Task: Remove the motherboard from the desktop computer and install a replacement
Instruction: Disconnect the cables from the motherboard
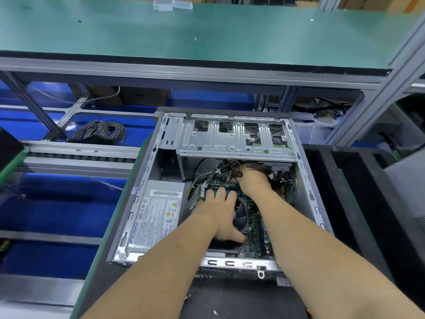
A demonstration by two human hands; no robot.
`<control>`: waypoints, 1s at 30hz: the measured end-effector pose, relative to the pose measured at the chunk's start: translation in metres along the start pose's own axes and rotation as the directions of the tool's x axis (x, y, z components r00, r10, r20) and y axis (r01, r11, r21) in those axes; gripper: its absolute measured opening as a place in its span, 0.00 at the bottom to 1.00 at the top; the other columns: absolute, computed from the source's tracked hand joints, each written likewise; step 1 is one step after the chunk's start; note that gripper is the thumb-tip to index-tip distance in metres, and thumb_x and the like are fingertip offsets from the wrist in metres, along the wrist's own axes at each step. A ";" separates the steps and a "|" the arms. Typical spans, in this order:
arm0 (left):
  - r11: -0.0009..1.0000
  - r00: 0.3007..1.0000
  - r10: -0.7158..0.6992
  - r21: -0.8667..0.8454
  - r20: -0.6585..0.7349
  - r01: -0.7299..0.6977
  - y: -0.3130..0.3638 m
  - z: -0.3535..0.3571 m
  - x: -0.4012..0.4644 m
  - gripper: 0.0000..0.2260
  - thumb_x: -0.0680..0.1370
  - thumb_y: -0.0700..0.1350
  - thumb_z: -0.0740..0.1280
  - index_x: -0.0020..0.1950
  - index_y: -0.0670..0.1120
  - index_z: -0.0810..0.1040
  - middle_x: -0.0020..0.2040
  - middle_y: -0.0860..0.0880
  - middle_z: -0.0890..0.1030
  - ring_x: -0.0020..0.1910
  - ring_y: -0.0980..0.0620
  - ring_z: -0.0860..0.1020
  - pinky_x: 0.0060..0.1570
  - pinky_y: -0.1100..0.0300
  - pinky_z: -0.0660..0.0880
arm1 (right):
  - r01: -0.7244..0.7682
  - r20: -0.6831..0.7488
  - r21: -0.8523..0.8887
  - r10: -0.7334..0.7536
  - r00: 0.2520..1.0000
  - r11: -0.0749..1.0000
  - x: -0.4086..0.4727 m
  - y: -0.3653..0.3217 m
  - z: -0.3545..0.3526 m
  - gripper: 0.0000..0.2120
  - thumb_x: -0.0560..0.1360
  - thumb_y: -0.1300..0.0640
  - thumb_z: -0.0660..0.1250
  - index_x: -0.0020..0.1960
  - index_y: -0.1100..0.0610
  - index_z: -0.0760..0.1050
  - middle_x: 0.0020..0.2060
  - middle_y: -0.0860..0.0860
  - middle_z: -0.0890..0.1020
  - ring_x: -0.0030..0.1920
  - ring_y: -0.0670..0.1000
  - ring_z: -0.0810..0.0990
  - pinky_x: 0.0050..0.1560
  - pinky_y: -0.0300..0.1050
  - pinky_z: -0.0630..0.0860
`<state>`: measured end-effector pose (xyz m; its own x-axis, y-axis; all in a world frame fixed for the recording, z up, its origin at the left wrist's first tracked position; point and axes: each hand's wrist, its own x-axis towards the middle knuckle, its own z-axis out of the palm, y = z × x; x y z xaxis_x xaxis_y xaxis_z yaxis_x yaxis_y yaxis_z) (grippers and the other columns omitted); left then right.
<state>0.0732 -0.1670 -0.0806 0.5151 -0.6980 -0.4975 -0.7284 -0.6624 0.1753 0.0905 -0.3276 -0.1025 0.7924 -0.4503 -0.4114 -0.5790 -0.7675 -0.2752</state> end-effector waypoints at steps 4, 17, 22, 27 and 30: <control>1.000 1.000 -0.003 0.006 0.003 0.003 0.001 -0.001 -0.001 0.45 0.68 0.68 0.71 0.74 0.47 0.54 0.70 0.44 0.59 0.69 0.38 0.59 0.64 0.41 0.69 | 0.042 -0.016 -0.037 -0.042 0.999 0.998 -0.001 0.000 0.002 0.12 0.83 0.54 0.59 0.62 0.59 0.70 0.48 0.58 0.77 0.44 0.57 0.73 0.42 0.45 0.72; 1.000 1.000 0.000 0.007 -0.004 0.000 0.001 -0.002 -0.003 0.46 0.68 0.68 0.71 0.75 0.47 0.54 0.70 0.44 0.59 0.69 0.38 0.59 0.63 0.40 0.70 | 0.090 -0.091 0.062 -0.084 0.992 0.994 0.001 0.007 0.012 0.11 0.82 0.55 0.59 0.62 0.59 0.71 0.51 0.60 0.78 0.45 0.58 0.73 0.45 0.47 0.73; 1.000 1.000 -0.008 0.003 0.000 0.008 0.001 -0.002 -0.001 0.45 0.67 0.68 0.71 0.74 0.49 0.55 0.69 0.45 0.60 0.69 0.39 0.59 0.60 0.41 0.70 | 0.059 -0.085 -0.020 -0.060 0.995 0.998 0.002 0.001 0.006 0.23 0.84 0.58 0.52 0.79 0.54 0.56 0.56 0.62 0.80 0.53 0.61 0.80 0.46 0.49 0.75; 1.000 1.000 -0.009 -0.004 -0.008 0.009 0.001 -0.002 -0.002 0.45 0.67 0.68 0.72 0.73 0.49 0.56 0.69 0.45 0.61 0.69 0.39 0.60 0.59 0.41 0.71 | 0.039 -0.115 -0.008 -0.039 0.993 0.999 -0.003 -0.002 0.003 0.22 0.84 0.51 0.52 0.77 0.53 0.58 0.54 0.62 0.80 0.52 0.62 0.79 0.43 0.47 0.72; 1.000 1.000 -0.013 -0.008 -0.003 0.013 0.001 -0.002 -0.002 0.45 0.67 0.68 0.72 0.74 0.49 0.55 0.70 0.45 0.60 0.70 0.38 0.59 0.60 0.40 0.70 | -0.009 -0.223 -0.156 -0.027 0.975 0.988 -0.005 -0.004 0.006 0.18 0.84 0.53 0.55 0.71 0.59 0.67 0.50 0.60 0.81 0.43 0.59 0.78 0.35 0.44 0.70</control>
<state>0.0725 -0.1670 -0.0773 0.5261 -0.6901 -0.4970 -0.7179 -0.6737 0.1755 0.0876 -0.3199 -0.1046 0.8303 -0.5201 -0.2002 -0.5488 -0.8254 -0.1323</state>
